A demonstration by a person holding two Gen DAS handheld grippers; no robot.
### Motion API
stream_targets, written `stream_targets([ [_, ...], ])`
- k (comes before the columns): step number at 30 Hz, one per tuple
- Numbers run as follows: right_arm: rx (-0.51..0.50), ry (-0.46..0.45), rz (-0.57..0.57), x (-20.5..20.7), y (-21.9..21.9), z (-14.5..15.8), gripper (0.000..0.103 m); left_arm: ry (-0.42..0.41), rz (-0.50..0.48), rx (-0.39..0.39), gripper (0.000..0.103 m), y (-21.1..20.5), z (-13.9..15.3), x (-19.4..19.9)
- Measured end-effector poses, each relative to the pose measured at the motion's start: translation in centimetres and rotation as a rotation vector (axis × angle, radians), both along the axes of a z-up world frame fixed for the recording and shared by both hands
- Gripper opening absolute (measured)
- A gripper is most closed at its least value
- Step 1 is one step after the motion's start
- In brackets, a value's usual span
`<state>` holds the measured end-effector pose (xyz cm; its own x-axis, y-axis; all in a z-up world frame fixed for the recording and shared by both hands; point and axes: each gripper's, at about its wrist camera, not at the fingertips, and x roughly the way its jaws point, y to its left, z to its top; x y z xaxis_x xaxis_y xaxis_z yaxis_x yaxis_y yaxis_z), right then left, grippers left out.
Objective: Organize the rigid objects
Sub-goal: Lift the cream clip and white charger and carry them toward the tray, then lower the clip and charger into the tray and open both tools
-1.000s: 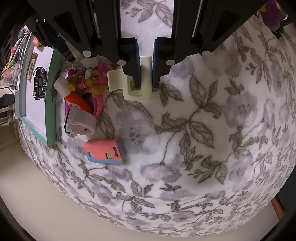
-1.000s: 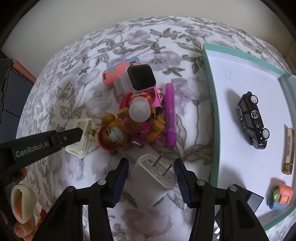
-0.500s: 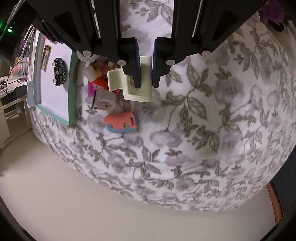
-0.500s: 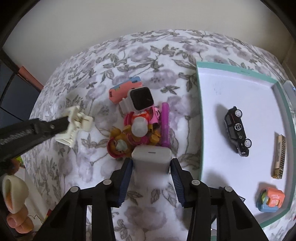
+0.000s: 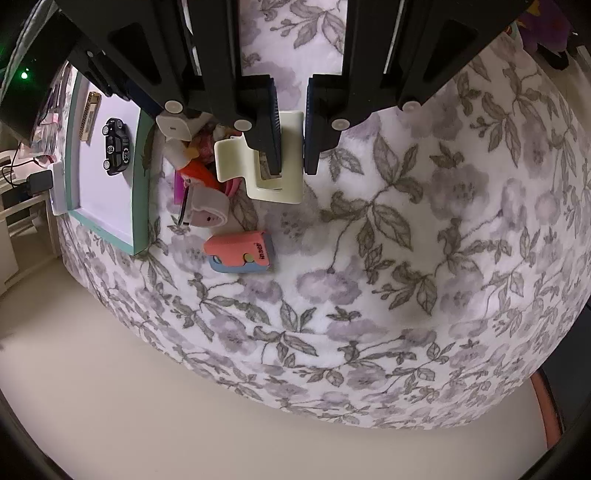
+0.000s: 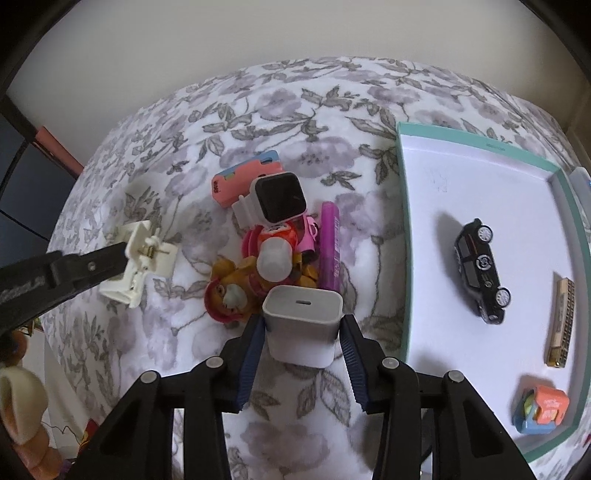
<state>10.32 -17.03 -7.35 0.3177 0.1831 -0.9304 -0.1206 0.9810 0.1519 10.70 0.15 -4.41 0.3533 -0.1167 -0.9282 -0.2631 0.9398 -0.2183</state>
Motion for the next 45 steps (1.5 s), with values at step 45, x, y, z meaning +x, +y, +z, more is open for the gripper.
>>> stream_targets([
  [45, 0.093, -0.094, -0.276, 1.9, -11.8, 5.4, 0.045, -0.030, -0.193, 0.002, 0.012, -10.0, 1.3, 3.8],
])
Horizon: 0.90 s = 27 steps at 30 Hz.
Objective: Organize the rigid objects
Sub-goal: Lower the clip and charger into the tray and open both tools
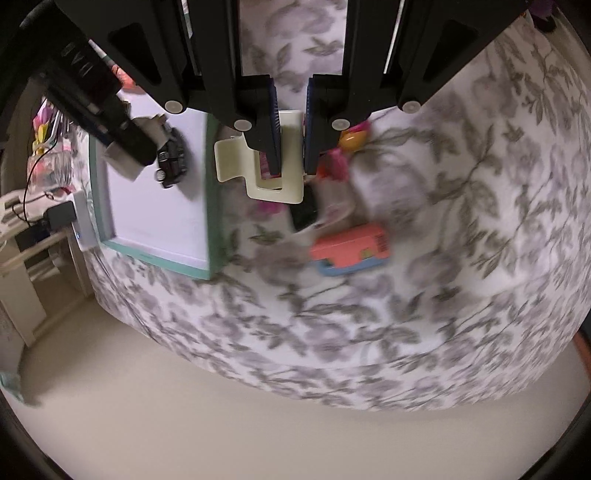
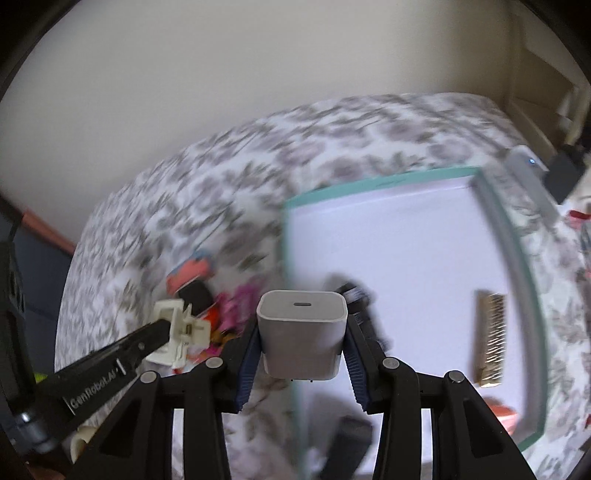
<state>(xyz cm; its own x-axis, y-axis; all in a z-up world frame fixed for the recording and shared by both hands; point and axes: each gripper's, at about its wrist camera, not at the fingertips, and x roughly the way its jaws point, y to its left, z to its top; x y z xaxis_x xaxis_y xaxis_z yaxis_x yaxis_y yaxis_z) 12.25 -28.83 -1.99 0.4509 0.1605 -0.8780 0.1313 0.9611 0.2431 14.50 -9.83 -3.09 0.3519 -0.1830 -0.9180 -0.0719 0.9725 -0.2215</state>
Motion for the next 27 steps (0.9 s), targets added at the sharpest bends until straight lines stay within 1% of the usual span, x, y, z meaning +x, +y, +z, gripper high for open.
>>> stream_targets([
  [6, 0.047, 0.035, -0.120, 0.9, -5.4, -1.1, 0.045, -0.004, -0.072, 0.017, 0.012, -4.1, -0.1, 2.0],
  [12, 0.049, 0.044, -0.182, 2.3, -8.7, -2.1, 0.045, -0.018, -0.132, 0.051, 0.012, -7.7, -0.7, 4.1],
  [20, 0.024, 0.078, -0.207, 3.7, -10.9, -4.2, 0.045, -0.026, -0.190, 0.096, 0.012, -12.2, -2.2, 6.9],
  [27, 0.016, 0.101, -0.211, 4.3, -11.6, -5.4, 0.045, -0.017, -0.211, 0.121, 0.012, -14.2, -3.6, 8.0],
])
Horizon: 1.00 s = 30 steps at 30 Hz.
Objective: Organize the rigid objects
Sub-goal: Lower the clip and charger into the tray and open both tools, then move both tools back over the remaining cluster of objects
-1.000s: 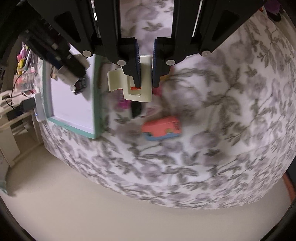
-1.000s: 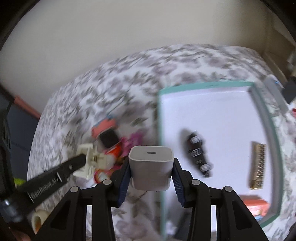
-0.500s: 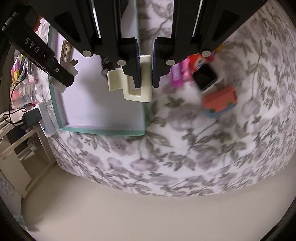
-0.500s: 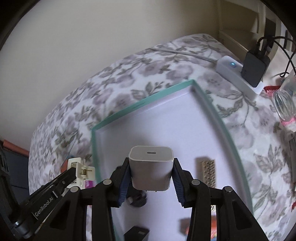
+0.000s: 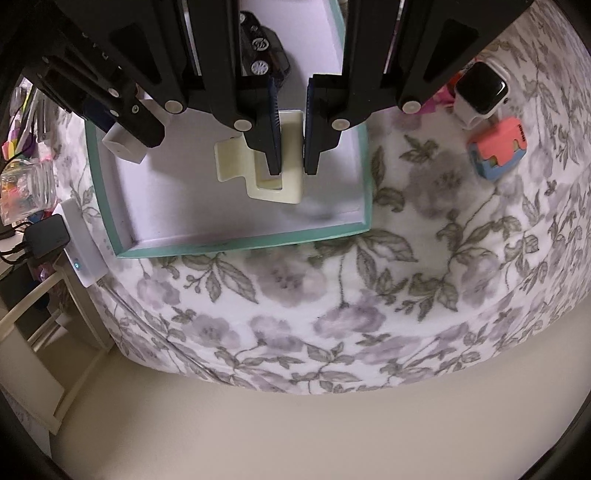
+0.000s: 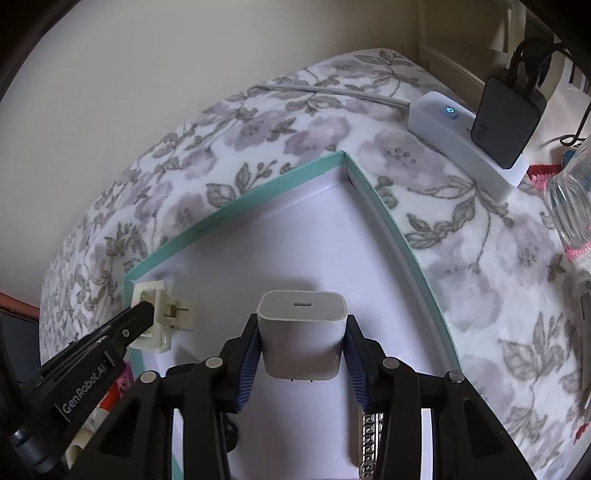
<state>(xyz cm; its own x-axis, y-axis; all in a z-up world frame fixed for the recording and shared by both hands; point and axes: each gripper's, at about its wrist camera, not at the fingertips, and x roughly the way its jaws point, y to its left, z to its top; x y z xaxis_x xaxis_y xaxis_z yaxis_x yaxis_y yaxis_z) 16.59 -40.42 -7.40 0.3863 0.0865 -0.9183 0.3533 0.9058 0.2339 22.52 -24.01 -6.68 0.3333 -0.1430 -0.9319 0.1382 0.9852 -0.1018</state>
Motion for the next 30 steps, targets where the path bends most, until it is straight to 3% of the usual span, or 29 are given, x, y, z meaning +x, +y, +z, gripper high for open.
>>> stream_targets([
  [10, -0.009, 0.010, 0.005, 0.0, -0.1, 0.2, 0.045, 0.019, 0.010, 0.014, 0.014, -0.4, -0.7, -0.1],
  [14, -0.020, 0.023, 0.003, -0.1, 0.0, -0.1, 0.046, 0.021, 0.010, 0.018, 0.033, -0.4, -0.5, -0.4],
  [20, -0.034, 0.036, 0.000, -0.4, 0.0, 0.1, 0.046, 0.007, 0.021, 0.012, 0.038, 0.5, 0.7, -1.5],
  [24, -0.032, 0.024, -0.011, -0.8, 0.0, 0.3, 0.053, -0.012, 0.041, 0.012, 0.051, 1.7, 1.8, -2.1],
  [26, -0.038, 0.015, -0.011, -0.9, 0.1, 0.5, 0.060, -0.016, 0.051, 0.013, 0.053, 2.4, 2.2, -2.5],
  [30, -0.045, -0.001, -0.009, -1.4, 0.2, 1.2, 0.062, -0.019, 0.074, 0.008, 0.055, 4.0, 2.7, -3.3],
])
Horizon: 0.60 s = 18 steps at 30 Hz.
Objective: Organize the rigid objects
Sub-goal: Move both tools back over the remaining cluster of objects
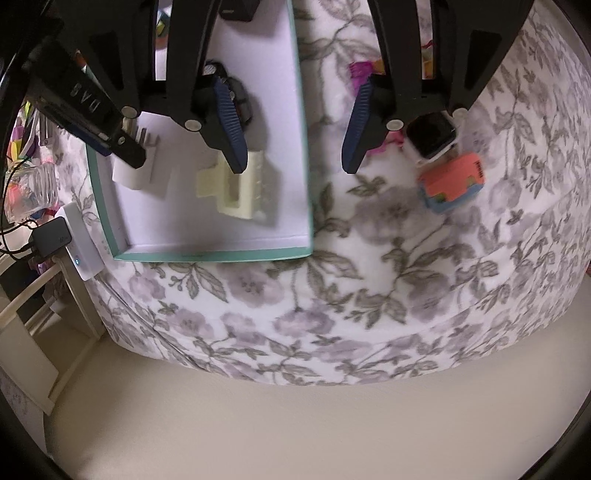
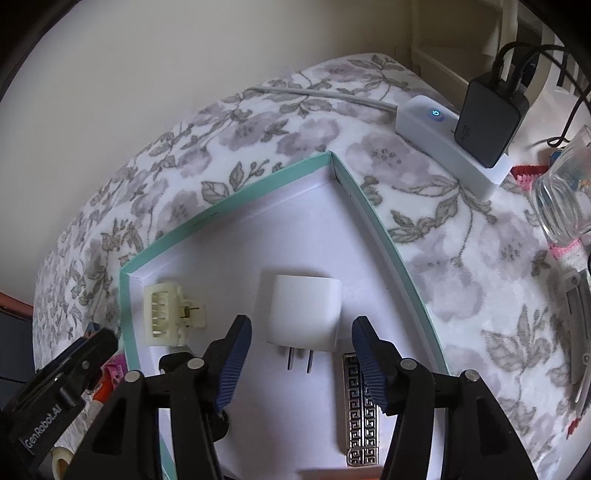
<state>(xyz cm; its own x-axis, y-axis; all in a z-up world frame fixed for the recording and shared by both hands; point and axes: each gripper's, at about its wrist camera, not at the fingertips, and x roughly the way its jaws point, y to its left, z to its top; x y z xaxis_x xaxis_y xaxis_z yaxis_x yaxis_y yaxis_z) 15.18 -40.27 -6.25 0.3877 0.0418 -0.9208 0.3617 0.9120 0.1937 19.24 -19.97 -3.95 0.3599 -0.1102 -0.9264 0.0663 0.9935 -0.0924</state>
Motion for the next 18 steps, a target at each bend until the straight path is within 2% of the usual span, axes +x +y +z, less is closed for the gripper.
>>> stream_targets([
  [4, -0.009, -0.019, -0.002, -0.7, 0.4, 0.8, 0.067, 0.006, 0.038, -0.013, 0.057, 2.2, 0.3, -1.0],
  [6, -0.012, -0.036, 0.000, -1.1, 0.9, 1.3, 0.071, 0.006, 0.053, -0.021, 0.067, 3.1, 0.4, -1.4],
  [9, -0.015, -0.054, 0.006, -1.7, 1.8, 1.8, 0.072, 0.005, 0.075, -0.036, 0.070, 4.6, 0.5, -2.3],
  [12, -0.032, -0.062, 0.025, -2.3, 3.0, 2.1, 0.082, 0.007, 0.090, -0.042, 0.071, 5.8, 0.4, -3.2],
  [15, -0.078, -0.077, 0.052, -2.9, 4.1, 2.9, 0.084, 0.006, 0.108, -0.050, 0.071, 7.1, 0.3, -4.3],
  [17, -0.104, -0.086, 0.061, -3.2, 4.5, 3.3, 0.090, 0.004, 0.118, -0.057, 0.072, 7.9, 0.1, -5.0],
  [18, -0.116, -0.094, 0.064, -3.4, 4.7, 3.6, 0.097, 0.002, 0.123, -0.058, 0.074, 8.3, 0.1, -5.2],
])
